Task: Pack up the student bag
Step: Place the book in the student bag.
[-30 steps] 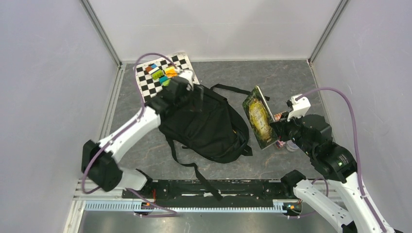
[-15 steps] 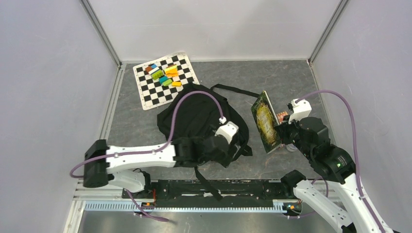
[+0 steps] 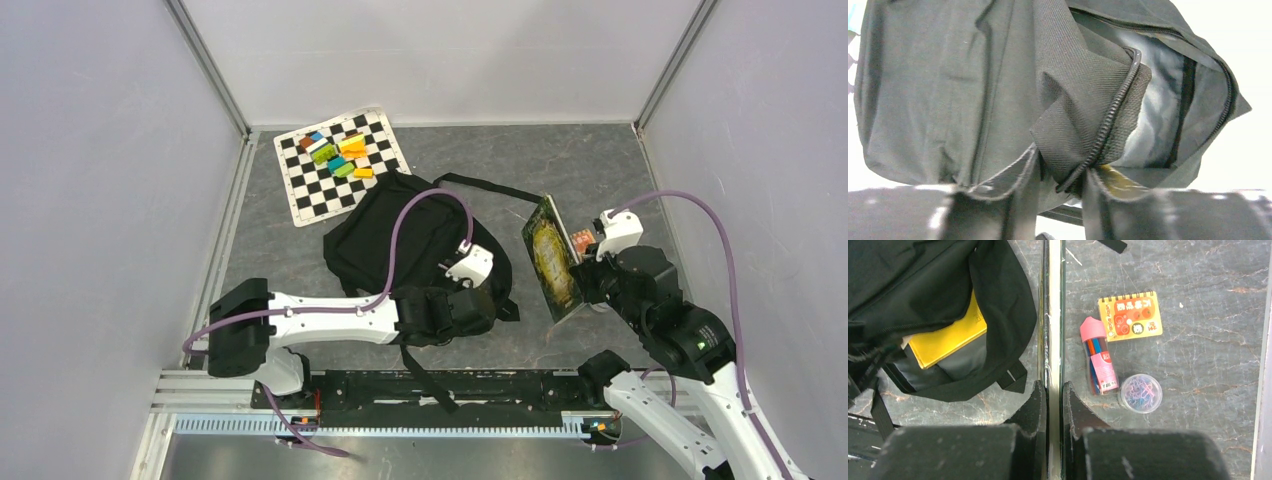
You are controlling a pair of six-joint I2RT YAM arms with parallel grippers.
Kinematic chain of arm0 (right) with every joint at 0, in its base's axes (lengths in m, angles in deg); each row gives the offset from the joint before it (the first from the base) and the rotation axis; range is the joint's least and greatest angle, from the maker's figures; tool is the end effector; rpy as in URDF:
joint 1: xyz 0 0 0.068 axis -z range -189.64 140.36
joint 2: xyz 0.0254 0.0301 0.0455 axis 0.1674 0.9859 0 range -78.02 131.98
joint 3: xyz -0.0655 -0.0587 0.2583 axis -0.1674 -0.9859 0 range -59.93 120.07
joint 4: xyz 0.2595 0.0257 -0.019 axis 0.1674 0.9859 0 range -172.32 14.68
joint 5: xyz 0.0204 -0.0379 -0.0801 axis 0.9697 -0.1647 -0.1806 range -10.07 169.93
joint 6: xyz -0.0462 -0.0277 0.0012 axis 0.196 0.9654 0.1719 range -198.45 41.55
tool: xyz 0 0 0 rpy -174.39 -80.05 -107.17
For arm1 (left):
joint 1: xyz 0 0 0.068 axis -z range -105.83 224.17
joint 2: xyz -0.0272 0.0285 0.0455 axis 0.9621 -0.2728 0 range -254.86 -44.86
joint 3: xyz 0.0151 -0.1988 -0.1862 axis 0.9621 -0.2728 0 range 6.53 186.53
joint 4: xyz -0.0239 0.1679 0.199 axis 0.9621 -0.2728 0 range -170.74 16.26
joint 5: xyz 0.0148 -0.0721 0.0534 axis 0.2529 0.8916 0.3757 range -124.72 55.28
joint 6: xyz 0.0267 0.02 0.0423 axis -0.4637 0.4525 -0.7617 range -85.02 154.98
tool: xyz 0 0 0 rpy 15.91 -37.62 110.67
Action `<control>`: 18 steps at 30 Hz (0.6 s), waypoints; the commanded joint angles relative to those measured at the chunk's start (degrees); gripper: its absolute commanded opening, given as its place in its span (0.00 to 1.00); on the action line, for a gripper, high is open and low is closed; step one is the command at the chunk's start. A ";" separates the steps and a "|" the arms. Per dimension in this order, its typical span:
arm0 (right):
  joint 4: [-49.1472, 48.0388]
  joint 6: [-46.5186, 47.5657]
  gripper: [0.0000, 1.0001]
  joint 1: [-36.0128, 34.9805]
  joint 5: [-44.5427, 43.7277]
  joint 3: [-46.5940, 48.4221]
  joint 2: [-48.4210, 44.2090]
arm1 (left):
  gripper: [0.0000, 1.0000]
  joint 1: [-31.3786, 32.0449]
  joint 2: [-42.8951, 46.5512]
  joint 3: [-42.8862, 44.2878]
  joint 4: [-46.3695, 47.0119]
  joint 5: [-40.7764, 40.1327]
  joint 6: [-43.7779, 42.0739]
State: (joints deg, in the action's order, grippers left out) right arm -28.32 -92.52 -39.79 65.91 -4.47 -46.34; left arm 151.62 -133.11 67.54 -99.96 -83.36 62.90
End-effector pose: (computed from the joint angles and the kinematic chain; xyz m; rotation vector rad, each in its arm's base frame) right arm 0.0815 0.0372 0.3514 -0.1456 2.0828 0.2133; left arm 0.0946 -0.3020 0.2402 0.5972 2.0452 0.0241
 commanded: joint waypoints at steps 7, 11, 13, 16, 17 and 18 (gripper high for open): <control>0.82 -1.85 0.00 -0.11 11.27 5.37 -0.75 | 0.02 -7.69 9.21 6.76 4.54 -1.21 -11.70; 1.10 -4.92 0.00 -0.13 12.92 7.19 -1.95 | 0.02 -13.32 13.13 10.13 3.95 8.24 -17.75; 1.33 -6.09 0.00 -0.11 13.84 7.69 -1.73 | 0.02 -17.05 12.92 12.48 1.40 12.39 -18.69; -1.33 -9.73 0.00 -0.08 19.81 5.22 -1.55 | 0.02 -23.91 13.41 12.41 1.35 22.06 -16.49; -3.46 -11.15 0.00 -0.09 22.83 3.70 -2.06 | 0.02 -25.56 13.98 11.46 2.65 23.88 -16.07; -5.92 -12.79 0.00 -0.10 24.88 2.07 -2.41 | 0.02 -26.29 14.93 10.04 4.73 24.99 -16.56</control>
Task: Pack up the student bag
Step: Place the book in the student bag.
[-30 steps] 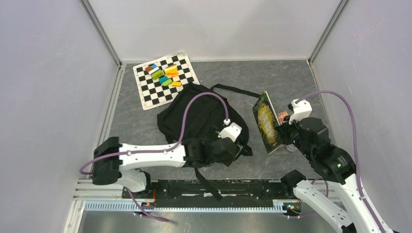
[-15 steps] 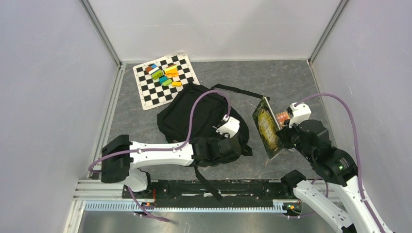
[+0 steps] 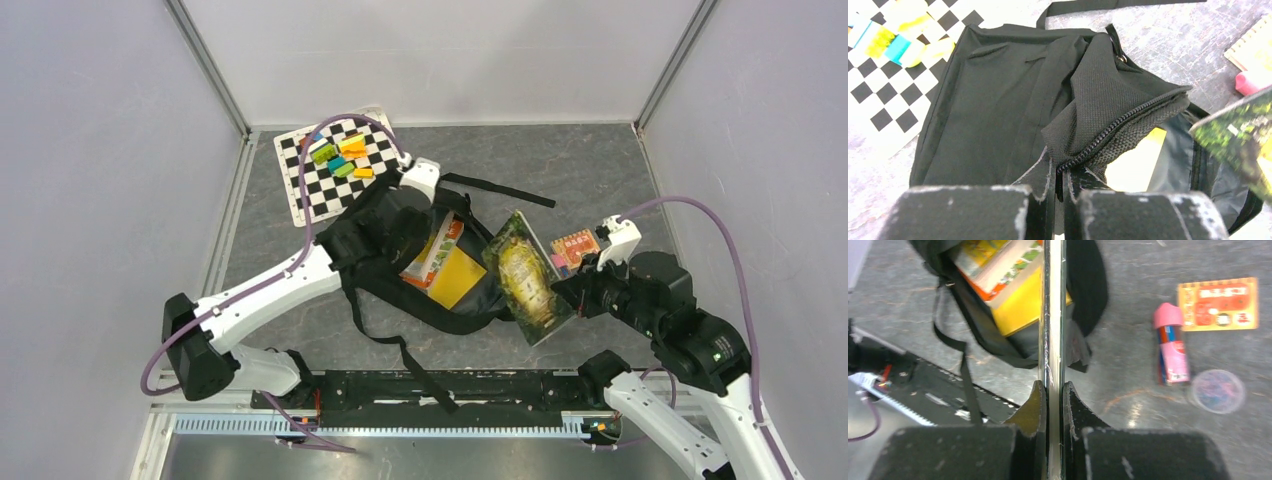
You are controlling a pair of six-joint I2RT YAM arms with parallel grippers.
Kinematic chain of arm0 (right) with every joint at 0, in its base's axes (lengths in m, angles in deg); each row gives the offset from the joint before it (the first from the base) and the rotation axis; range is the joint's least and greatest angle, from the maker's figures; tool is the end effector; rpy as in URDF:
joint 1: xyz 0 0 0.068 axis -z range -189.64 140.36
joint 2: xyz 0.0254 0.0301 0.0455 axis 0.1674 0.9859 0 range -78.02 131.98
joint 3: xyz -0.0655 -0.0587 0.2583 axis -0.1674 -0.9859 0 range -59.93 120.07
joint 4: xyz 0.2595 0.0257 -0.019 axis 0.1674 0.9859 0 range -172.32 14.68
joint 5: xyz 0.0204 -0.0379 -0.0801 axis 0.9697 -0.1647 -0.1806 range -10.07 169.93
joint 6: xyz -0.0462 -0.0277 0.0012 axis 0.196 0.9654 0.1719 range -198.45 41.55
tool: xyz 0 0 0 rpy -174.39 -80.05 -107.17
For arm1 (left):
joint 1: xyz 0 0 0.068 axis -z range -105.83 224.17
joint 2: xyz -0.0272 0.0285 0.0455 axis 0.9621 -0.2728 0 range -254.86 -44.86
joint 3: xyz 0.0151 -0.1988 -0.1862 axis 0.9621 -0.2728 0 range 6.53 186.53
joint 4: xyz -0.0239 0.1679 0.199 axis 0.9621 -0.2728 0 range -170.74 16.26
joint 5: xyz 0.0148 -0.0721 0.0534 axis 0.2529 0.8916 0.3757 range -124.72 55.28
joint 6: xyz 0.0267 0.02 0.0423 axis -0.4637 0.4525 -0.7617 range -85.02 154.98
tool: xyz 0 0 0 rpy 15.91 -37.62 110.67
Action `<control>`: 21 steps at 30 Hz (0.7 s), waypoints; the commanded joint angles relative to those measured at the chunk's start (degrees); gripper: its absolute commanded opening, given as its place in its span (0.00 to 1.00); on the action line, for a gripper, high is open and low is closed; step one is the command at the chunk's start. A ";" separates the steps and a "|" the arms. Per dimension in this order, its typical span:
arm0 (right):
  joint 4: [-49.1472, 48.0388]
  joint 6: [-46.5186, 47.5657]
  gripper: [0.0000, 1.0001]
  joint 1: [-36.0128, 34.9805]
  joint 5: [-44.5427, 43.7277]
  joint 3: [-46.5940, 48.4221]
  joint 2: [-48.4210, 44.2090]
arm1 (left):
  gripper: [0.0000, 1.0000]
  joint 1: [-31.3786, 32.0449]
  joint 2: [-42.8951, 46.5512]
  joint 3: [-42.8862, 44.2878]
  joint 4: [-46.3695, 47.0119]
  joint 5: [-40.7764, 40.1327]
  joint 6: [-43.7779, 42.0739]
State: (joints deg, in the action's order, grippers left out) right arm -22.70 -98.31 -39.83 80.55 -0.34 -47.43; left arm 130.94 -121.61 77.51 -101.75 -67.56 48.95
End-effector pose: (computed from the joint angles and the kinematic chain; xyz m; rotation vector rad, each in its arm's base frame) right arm 0.0623 0.0366 0.3634 -0.2003 2.1415 0.5293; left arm 0.1782 -0.2367 0.3477 0.4442 2.0115 -0.1402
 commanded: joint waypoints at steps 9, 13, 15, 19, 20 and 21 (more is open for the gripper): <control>-24.19 -21.18 0.00 -0.05 17.92 -12.05 -1.85 | 0.02 -9.82 10.92 -10.22 19.59 18.14 -2.30; -28.09 -26.92 0.00 -0.05 18.66 -18.73 -3.22 | 0.02 -10.36 12.12 -11.04 20.81 20.29 -1.91; -28.35 -28.60 0.00 -0.06 18.78 -20.37 -3.32 | 0.02 -10.54 12.11 -11.04 20.54 20.81 -1.05; -32.74 -33.08 0.00 -0.12 18.99 -24.31 -4.39 | 0.02 -10.54 13.39 -11.95 22.20 24.18 -0.38; -34.65 -34.66 0.00 -0.06 19.00 -25.39 -4.55 | 0.02 -10.54 13.91 -12.28 22.65 24.83 -0.73; -36.43 -36.18 0.00 -0.09 18.91 -26.27 -4.69 | 0.02 -10.54 14.40 -12.63 23.18 25.26 -1.11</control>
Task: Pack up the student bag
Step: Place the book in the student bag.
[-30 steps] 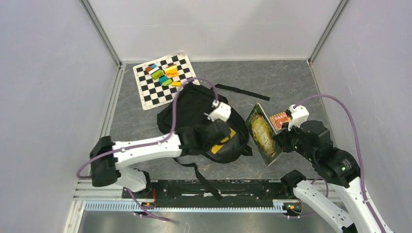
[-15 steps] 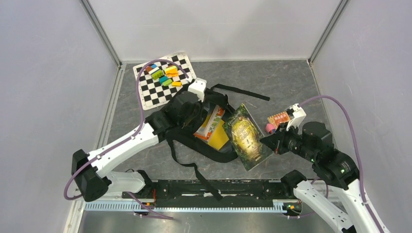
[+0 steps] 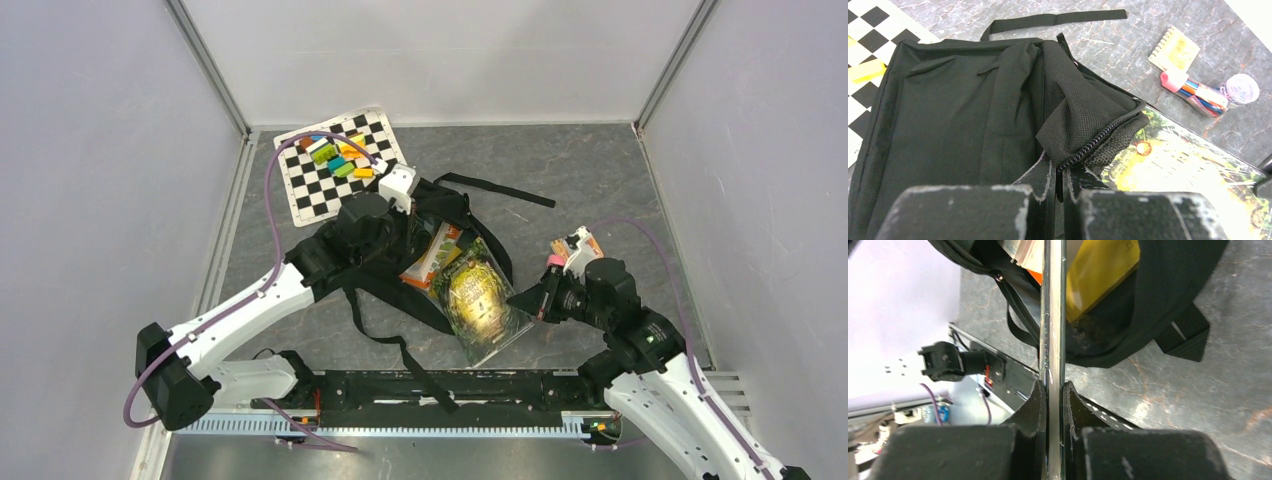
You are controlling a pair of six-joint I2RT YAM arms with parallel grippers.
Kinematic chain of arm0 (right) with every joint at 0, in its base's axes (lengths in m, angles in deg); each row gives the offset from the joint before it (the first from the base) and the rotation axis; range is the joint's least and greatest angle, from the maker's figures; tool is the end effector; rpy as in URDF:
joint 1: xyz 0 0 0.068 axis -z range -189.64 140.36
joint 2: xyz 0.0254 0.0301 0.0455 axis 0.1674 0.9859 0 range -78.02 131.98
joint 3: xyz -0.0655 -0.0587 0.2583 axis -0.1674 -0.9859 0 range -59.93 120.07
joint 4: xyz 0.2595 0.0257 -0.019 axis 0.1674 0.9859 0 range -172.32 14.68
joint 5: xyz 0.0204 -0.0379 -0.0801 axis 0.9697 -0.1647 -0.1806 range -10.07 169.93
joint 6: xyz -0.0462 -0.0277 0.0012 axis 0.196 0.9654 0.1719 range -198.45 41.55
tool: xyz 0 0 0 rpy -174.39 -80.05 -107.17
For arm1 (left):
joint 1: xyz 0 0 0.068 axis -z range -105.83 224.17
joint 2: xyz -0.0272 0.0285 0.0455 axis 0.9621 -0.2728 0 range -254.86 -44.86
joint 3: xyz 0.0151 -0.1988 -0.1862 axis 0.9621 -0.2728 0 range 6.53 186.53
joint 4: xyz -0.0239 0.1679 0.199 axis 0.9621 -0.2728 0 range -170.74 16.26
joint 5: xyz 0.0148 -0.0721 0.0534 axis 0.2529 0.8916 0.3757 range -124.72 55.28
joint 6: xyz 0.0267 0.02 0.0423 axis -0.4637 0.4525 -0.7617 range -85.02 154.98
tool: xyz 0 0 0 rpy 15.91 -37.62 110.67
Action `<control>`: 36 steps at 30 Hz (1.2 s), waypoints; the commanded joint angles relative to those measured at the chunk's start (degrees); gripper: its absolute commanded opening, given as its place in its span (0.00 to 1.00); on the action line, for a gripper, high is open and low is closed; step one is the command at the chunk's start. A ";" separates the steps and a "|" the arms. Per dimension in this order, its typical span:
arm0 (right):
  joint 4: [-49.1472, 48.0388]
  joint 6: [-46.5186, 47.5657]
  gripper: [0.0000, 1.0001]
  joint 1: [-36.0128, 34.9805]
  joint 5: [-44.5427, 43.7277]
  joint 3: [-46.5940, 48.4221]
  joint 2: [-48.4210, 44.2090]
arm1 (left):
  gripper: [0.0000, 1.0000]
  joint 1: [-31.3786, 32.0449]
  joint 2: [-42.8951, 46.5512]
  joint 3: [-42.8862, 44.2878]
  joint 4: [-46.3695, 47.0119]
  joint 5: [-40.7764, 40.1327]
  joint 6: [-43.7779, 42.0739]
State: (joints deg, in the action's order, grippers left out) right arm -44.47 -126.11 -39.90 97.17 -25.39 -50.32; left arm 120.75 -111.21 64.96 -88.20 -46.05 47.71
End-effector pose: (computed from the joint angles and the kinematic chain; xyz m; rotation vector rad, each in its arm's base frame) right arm 0.0940 0.0670 0.2695 0.1521 2.2916 1.0836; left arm 0.1878 -0.1882 0.3395 0.4507 1.9335 -0.4856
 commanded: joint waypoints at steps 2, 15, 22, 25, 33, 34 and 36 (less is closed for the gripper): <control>-18.64 -10.99 0.00 0.02 1.71 -2.82 -2.18 | 0.02 -0.36 4.45 -0.73 10.29 4.74 -0.23; -26.05 -14.61 0.00 -0.05 2.11 -0.05 1.56 | 0.02 -0.36 5.68 -0.79 9.32 3.53 -0.94; -25.56 -14.68 0.00 -0.05 1.91 1.21 1.79 | 0.02 -0.36 6.01 -0.69 8.68 2.15 -2.57; -24.25 -14.28 0.00 -0.02 1.67 3.06 1.63 | 0.02 -0.36 6.39 -0.69 8.24 0.21 -2.80; -32.87 -17.14 0.00 -0.06 1.56 -1.53 2.41 | 0.02 -0.36 7.65 -1.48 9.49 1.86 -3.06; -33.80 -17.21 0.00 -0.06 1.20 -1.81 2.95 | 0.02 -0.36 7.56 -1.48 9.56 2.29 -2.98; -34.16 -16.46 0.00 -0.06 0.47 -1.67 4.52 | 0.02 -0.36 7.37 -1.56 9.88 3.16 -2.74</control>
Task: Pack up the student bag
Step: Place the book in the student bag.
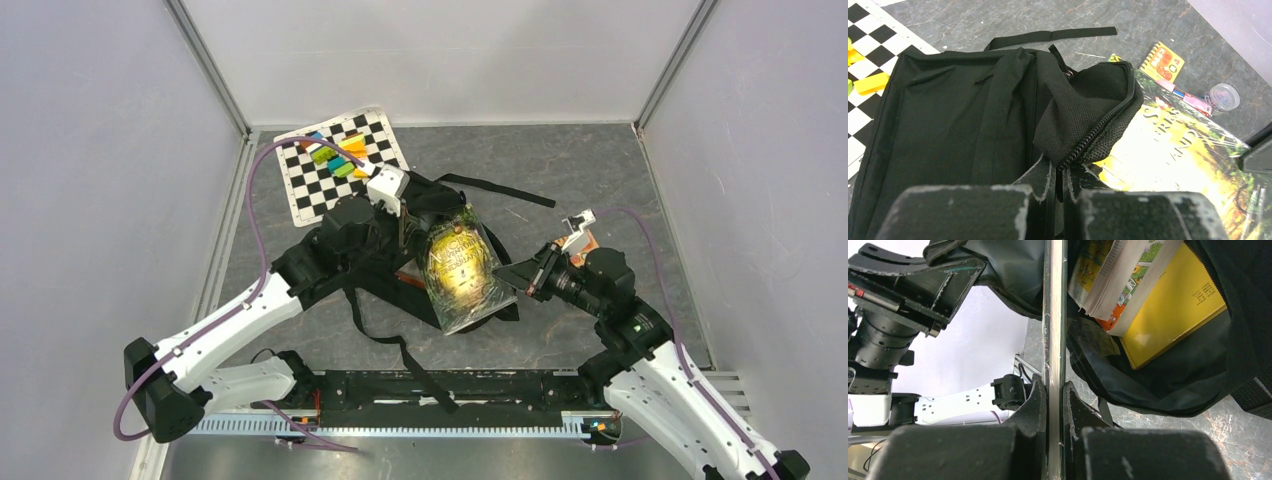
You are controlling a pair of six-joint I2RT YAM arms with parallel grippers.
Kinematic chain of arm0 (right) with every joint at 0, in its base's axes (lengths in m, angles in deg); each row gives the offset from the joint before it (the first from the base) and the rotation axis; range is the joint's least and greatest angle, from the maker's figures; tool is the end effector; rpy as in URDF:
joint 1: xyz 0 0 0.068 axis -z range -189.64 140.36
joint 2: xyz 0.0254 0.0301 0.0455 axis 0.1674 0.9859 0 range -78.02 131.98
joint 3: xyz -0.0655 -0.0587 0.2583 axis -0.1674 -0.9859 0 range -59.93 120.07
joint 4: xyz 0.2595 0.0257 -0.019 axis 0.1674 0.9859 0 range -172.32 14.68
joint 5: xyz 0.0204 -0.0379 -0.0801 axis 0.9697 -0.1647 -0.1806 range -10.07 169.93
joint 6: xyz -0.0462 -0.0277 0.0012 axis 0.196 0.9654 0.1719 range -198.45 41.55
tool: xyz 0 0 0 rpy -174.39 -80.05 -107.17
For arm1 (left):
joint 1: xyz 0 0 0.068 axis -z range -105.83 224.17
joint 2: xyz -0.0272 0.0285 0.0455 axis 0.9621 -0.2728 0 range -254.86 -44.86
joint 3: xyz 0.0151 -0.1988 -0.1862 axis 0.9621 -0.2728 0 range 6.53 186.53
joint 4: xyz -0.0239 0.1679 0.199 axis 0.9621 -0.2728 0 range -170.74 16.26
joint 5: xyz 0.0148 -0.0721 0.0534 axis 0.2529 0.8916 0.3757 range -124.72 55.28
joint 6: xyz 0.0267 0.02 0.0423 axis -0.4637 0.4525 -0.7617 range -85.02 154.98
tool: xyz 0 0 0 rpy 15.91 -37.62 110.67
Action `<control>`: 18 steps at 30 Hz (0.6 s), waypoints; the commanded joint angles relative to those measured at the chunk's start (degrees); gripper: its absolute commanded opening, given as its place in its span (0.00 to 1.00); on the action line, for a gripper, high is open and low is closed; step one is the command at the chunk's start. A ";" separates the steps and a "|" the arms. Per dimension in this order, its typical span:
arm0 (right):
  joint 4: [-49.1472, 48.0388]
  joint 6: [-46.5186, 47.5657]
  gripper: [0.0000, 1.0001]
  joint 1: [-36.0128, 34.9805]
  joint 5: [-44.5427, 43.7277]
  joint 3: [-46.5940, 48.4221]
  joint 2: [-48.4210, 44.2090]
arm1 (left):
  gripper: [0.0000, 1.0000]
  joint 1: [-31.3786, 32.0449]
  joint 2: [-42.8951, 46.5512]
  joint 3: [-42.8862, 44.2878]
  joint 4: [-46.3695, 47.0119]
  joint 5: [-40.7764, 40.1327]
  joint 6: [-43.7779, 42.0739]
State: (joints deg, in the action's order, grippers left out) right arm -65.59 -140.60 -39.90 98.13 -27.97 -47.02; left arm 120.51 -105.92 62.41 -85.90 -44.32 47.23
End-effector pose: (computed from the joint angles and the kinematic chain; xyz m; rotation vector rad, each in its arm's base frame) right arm 0.1166 0.0808 0.2844 0.3271 2.0573 1.3589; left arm 0.1741 -0.1737 0.3496 0.4452 1.8530 -0.5451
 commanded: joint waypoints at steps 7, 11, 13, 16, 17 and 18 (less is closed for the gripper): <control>-15.77 -3.38 0.00 -2.03 -3.51 -5.05 3.98 | 0.02 -0.12 1.65 0.11 9.69 6.63 -1.53; -21.56 -5.78 0.00 -3.05 -5.20 -9.17 5.31 | 0.02 -0.12 1.29 -0.14 10.50 9.24 -1.44; -23.76 -5.84 0.00 -4.27 -6.28 -9.64 7.43 | 0.02 -0.12 1.14 -0.41 11.14 10.62 -1.37; -27.07 -5.32 0.00 -5.99 -7.60 -8.65 11.47 | 0.02 -0.10 0.95 -0.52 11.55 12.01 -1.35; -28.34 -5.37 0.00 -6.42 -7.88 -8.13 12.89 | 0.02 -0.12 0.93 -0.51 11.55 12.18 -1.36; -29.94 -5.62 0.00 -6.62 -7.92 -7.76 14.01 | 0.02 -0.11 0.92 -0.51 11.55 12.38 -1.41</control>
State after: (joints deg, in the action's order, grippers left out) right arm -83.09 -144.67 -45.03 92.07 -38.44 -35.74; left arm 120.47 -106.01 61.05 -83.78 -35.84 47.23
